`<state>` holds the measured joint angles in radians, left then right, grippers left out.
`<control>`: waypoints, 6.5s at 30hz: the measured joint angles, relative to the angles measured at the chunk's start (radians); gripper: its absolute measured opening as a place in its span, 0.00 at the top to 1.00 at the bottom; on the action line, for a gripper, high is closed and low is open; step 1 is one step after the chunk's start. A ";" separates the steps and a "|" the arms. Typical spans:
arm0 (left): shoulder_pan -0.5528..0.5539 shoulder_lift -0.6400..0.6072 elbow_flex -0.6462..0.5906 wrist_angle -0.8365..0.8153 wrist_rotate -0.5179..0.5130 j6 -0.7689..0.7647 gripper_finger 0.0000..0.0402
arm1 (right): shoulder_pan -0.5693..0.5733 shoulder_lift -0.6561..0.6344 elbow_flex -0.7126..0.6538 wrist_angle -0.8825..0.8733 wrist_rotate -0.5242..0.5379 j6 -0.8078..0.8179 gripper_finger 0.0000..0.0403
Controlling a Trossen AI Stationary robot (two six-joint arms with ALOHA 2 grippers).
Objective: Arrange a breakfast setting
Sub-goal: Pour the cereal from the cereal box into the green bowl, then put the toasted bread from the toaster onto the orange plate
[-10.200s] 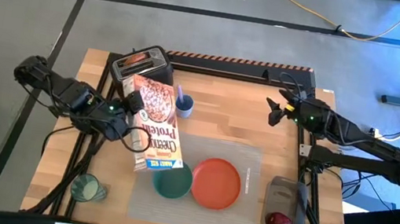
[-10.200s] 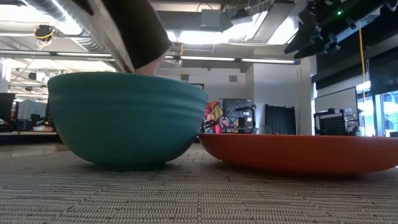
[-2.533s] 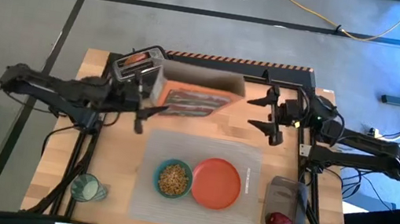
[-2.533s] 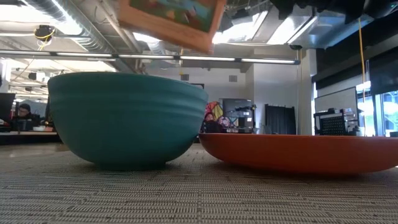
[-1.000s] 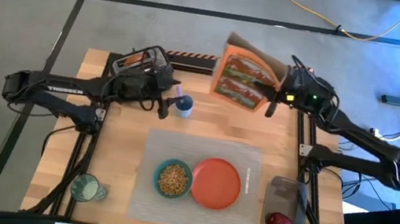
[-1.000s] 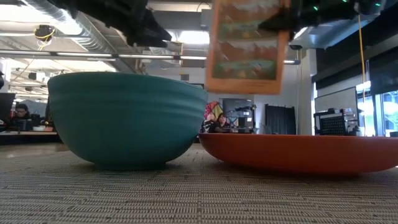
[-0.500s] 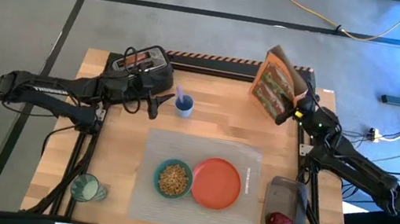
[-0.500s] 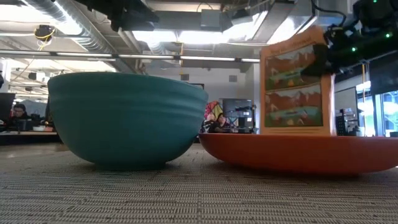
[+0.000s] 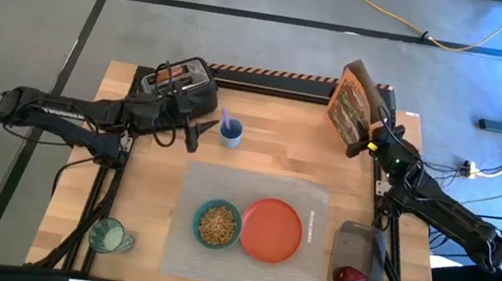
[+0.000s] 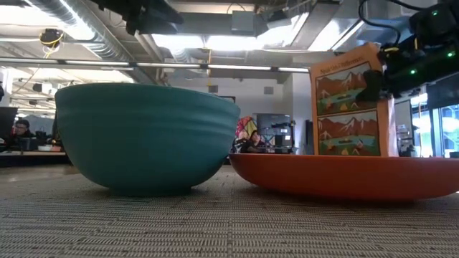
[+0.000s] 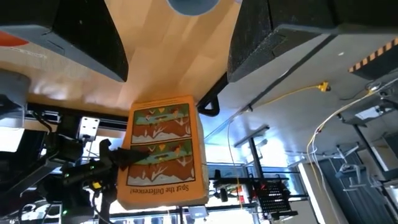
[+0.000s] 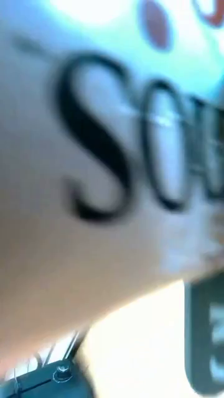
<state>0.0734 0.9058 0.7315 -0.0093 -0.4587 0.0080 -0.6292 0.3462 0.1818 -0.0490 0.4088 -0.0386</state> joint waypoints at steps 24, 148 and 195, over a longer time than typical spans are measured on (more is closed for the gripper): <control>-0.069 -0.003 -0.001 -0.159 -0.163 -0.077 0.33 | 0.001 0.002 0.335 -0.066 -0.047 -0.123 0.24; 0.707 0.121 0.573 -0.891 0.369 0.290 0.82 | 0.000 0.209 0.643 -0.138 -0.900 -0.122 0.24; 0.729 0.271 0.457 -0.977 0.143 0.265 0.81 | 0.000 0.214 0.642 -0.262 -0.835 -0.180 0.24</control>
<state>0.8028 1.1770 1.1881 -0.9860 -0.3157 0.2726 -0.6289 0.5606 0.8238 -0.3107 -0.4267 -0.2188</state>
